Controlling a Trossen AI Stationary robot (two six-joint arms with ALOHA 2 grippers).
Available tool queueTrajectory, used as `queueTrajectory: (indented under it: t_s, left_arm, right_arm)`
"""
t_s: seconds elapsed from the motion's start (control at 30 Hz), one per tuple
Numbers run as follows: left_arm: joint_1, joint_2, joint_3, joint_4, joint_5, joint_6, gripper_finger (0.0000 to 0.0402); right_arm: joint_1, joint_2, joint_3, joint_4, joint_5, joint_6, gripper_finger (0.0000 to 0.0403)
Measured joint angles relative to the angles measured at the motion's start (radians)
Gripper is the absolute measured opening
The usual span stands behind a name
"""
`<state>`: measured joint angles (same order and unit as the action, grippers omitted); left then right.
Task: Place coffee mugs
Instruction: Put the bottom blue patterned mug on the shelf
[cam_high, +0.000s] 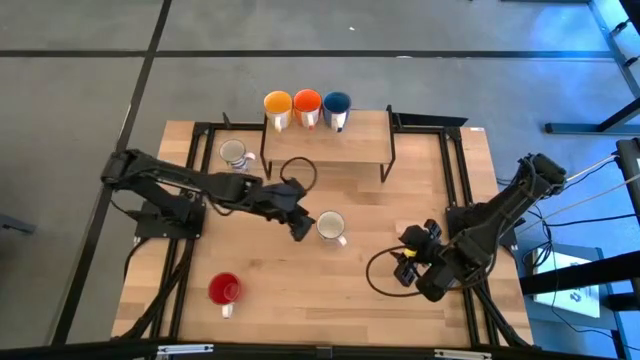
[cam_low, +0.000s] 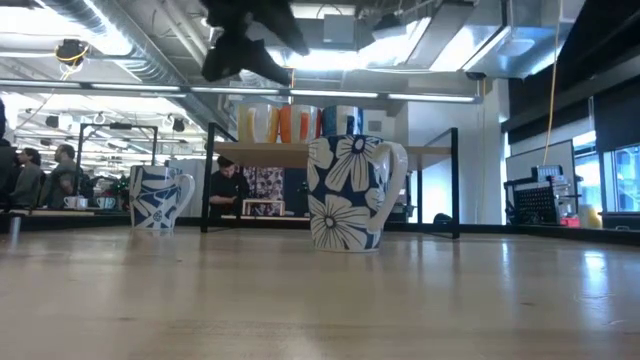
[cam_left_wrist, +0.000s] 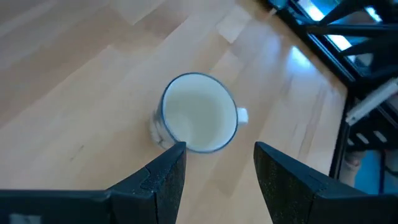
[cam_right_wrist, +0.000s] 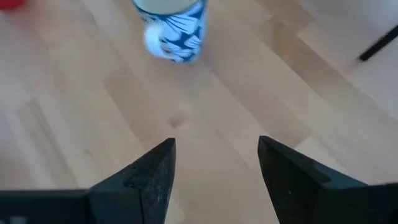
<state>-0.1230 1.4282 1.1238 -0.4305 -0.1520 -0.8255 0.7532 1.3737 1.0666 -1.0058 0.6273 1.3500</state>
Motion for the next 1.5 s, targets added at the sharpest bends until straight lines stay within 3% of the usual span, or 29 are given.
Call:
queueTrajectory:
  t_s: [0.2, 0.4, 0.67, 1.5]
  left_arm:
    - [0.004, 0.16, 0.176, -0.188, -0.048, -0.083, 0.0183]
    - [0.023, 0.28, 0.265, -0.254, -0.009, -0.172, 0.0183]
    - [0.024, 0.359, 0.269, -0.251, 0.058, -0.232, 0.0183]
    - [0.042, 0.431, 0.269, -0.214, 0.067, -0.187, 0.0169]
  right_arm:
    - [-0.001, -0.002, -0.007, 0.005, -0.018, -0.077, 0.0215]
    - [0.0, -0.002, -0.007, 0.003, -0.018, -0.083, 0.0215]
    - [0.0, -0.002, -0.007, 0.002, -0.018, -0.103, 0.0215]
    - [0.0, -0.002, -0.007, 0.0, -0.007, -0.129, 0.0215]
